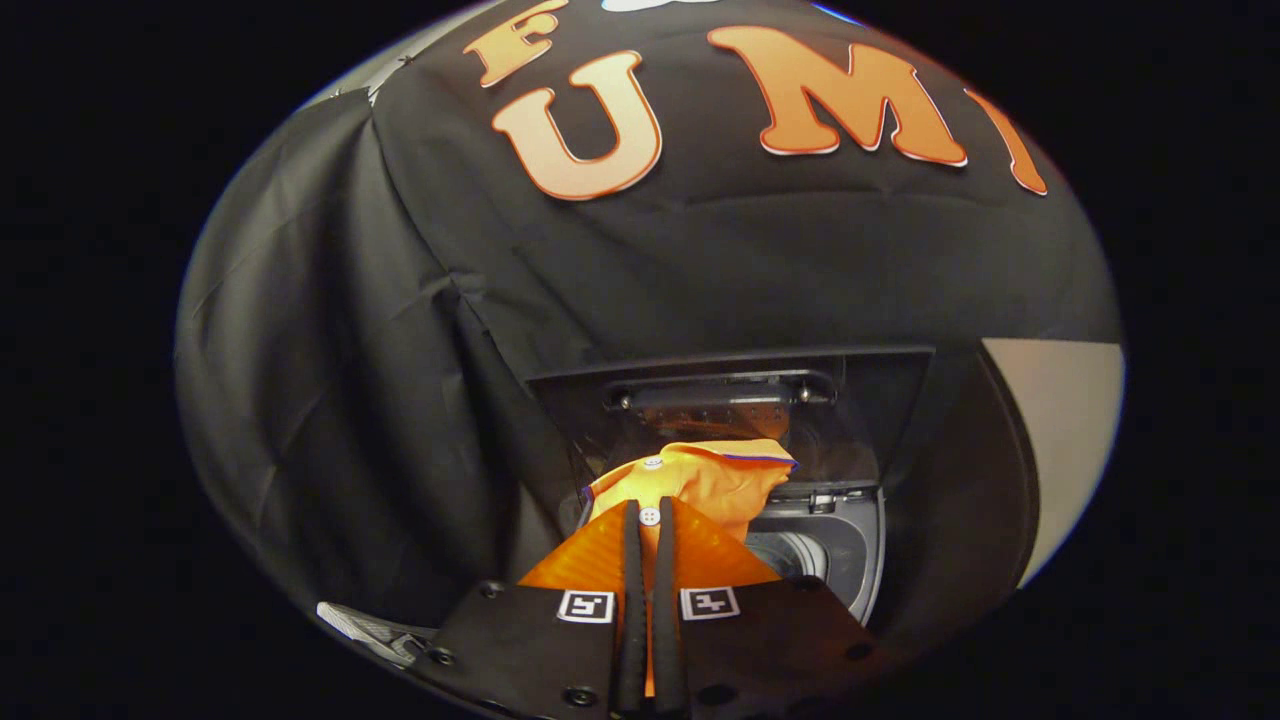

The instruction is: Put the clothes into the washing machine and then close the washing machine lid.

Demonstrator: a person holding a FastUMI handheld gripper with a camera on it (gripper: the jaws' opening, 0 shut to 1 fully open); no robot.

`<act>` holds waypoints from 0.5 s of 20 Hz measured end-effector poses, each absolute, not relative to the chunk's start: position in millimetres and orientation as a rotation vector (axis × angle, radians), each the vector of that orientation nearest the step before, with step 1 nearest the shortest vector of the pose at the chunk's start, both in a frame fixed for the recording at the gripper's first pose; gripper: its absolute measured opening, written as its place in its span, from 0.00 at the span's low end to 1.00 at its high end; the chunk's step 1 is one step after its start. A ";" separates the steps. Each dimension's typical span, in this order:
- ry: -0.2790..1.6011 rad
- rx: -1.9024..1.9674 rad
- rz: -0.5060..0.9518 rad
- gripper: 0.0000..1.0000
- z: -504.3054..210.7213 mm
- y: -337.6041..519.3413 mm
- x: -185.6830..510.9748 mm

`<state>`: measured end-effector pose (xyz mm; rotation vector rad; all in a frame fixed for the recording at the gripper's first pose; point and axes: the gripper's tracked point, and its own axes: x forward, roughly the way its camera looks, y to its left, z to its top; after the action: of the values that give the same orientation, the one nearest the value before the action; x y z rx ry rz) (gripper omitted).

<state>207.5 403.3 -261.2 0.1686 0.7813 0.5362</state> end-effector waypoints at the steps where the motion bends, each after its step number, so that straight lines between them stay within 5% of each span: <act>1: 0.799 0.170 0.533 0.11 -275.1 407.1 209.7; 10: 0.875 0.194 0.489 0.11 -358.1 420.2 220.6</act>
<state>220.6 420.2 -358.1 0.1945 0.8752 0.4887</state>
